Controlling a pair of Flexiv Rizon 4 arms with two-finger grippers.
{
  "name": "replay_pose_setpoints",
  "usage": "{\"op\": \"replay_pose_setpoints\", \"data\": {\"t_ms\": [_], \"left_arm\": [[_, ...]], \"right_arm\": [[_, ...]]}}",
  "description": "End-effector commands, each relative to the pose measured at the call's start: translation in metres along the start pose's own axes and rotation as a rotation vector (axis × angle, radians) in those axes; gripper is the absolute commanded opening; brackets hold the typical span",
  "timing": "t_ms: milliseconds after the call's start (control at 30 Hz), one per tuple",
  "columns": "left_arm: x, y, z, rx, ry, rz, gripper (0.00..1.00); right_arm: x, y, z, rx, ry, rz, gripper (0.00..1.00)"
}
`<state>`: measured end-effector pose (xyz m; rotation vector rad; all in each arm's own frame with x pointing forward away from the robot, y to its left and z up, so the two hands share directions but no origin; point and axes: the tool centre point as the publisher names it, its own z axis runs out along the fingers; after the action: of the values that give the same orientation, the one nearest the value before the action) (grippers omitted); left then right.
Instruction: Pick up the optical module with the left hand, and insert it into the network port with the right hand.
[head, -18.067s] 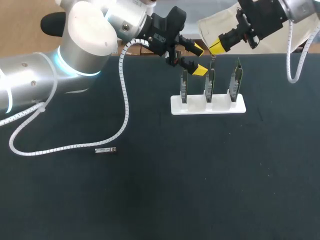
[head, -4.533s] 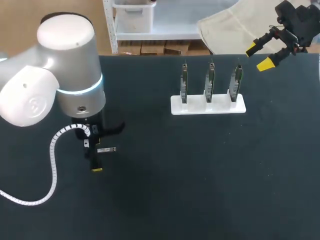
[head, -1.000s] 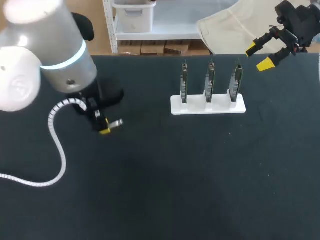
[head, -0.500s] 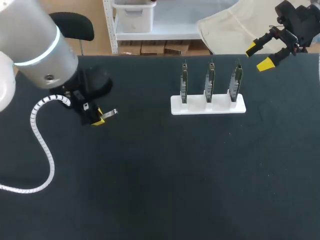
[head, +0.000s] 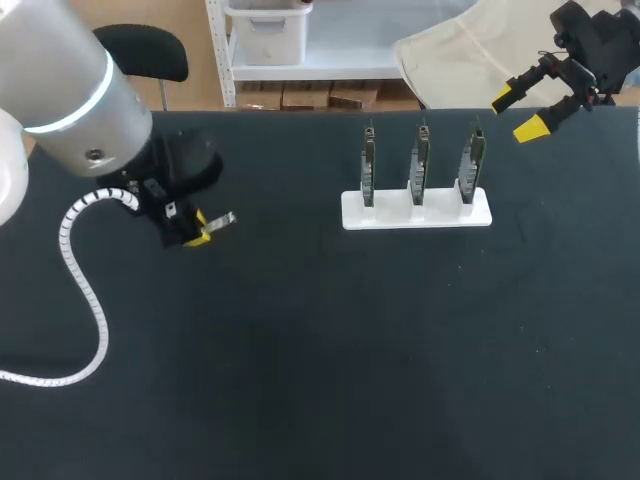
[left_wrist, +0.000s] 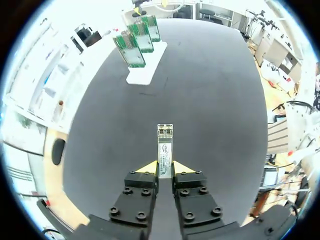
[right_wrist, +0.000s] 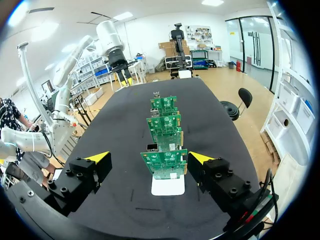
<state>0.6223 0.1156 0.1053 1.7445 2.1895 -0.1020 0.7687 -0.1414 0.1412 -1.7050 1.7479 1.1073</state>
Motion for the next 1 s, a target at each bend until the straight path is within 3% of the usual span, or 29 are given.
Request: {"op": "replay_pose_setpoints", "data": {"t_ms": [33,67,267,333,433,567,800,1000], "left_arm": [[-0.026,0.026,-0.005,-0.06,-0.045,0.061,0.0],[-0.042,0.039,-0.011,-0.092,-0.067,0.08,0.0],[-0.091,0.084,-0.029,-0.207,-0.225,0.127,0.0],[-0.109,0.094,-0.034,-0.235,-0.296,0.131,0.0],[-0.137,0.105,-0.036,-0.241,-0.474,0.075,0.0],[-0.177,0.115,-0.04,-0.247,-0.602,0.111,0.0],[-0.227,0.118,-0.042,-0.178,-0.706,0.141,0.0],[-0.232,0.118,-0.043,-0.182,-0.716,0.168,0.0]], "right_arm": [[0.0,-0.002,0.0,-0.004,-0.001,0.0,1.0],[0.0,-0.002,0.0,-0.004,-0.001,0.0,1.0],[0.0,-0.002,0.0,-0.004,-0.001,0.0,1.0],[0.0,-0.002,0.0,-0.004,-0.001,0.0,1.0],[0.0,-0.002,0.0,-0.004,-0.001,0.0,1.0],[0.0,-0.002,0.0,-0.004,-0.001,0.0,1.0],[0.0,-0.002,0.0,-0.004,-0.001,0.0,1.0],[0.0,-0.002,0.0,-0.004,-0.001,0.0,1.0]]}}
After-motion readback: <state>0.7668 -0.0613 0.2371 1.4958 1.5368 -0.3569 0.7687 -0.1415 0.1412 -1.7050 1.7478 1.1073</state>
